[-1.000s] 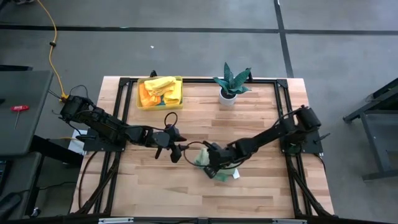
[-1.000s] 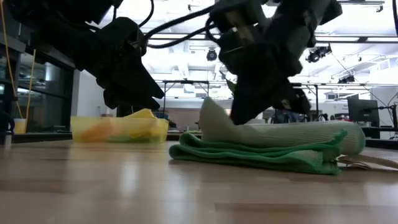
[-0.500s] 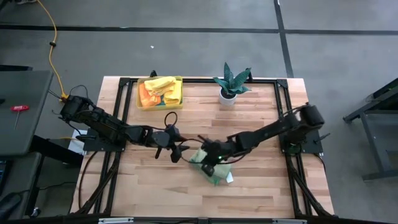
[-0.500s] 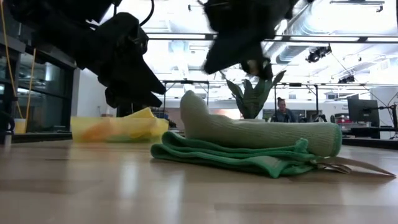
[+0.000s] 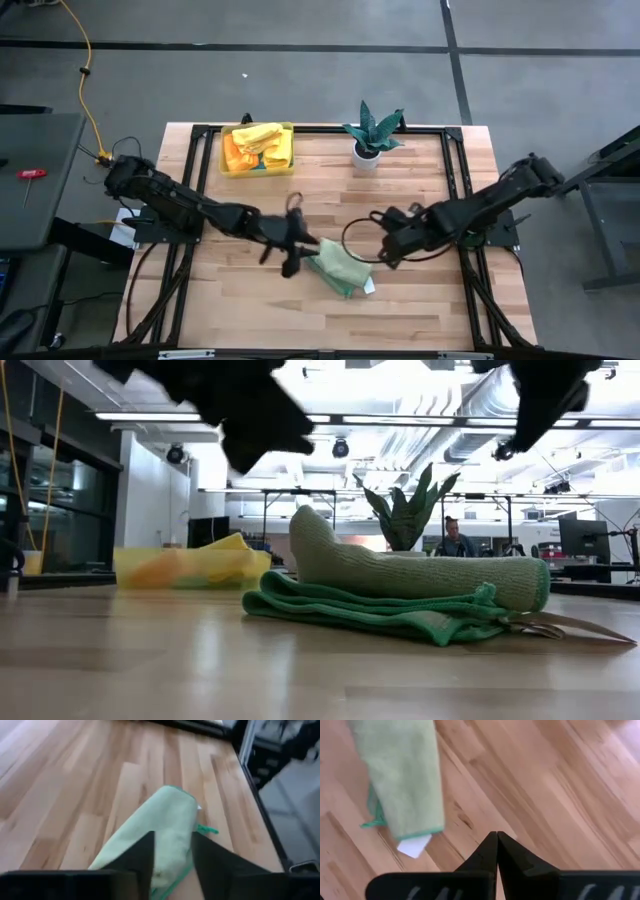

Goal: Fold microfiber towels
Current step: Fold the green microfiber cloth

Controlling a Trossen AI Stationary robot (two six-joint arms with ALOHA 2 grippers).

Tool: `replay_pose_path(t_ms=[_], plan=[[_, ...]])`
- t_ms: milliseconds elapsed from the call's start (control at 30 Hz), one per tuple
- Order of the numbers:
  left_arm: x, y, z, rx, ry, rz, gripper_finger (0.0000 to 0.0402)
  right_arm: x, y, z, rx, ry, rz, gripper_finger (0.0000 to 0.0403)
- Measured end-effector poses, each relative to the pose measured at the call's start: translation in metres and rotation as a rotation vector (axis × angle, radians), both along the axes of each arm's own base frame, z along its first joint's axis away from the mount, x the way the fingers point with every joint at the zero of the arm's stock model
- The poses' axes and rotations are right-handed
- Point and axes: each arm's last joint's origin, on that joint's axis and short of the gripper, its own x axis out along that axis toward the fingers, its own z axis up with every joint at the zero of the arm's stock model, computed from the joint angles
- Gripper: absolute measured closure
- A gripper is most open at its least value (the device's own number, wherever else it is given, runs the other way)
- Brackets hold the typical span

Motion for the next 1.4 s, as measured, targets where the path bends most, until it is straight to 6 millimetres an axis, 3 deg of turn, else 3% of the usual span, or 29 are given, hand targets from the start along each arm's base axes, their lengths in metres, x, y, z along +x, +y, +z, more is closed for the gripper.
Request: replay_pose_path(t_ms=[167, 367, 567, 867, 1233, 1400], plan=[[0.043, -0.015, -0.004, 0.070, 0.055, -0.046, 0.0387, -0.016, -0.006, 0.011, 0.006, 0.000, -0.067, 0.0403], [0.069, -0.022, -0.037, 0.069, 0.190, -0.041, 0.0399, -0.020, -0.008, 0.014, 0.011, -0.006, -0.091, 0.0403], [0.058, -0.020, -0.066, 0.094, 0.423, -0.055, 0.0401, -0.027, -0.011, 0.013, -0.008, 0.056, -0.131, 0.0403], [0.027, 0.000, -0.080, 0.363, 0.678, -0.227, 0.0401, -0.023, -0.009, 0.014, -0.011, -0.005, -0.137, 0.0403], [0.007, 0.068, -0.067, 0.679, 0.871, -0.440, 0.0401, -0.017, -0.007, 0.016, 0.015, -0.066, -0.141, 0.0403], [-0.007, 0.098, -0.051, 0.673, 0.926, -0.432, 0.0401, -0.017, -0.007, 0.016, 0.016, -0.071, -0.146, 0.0403]])
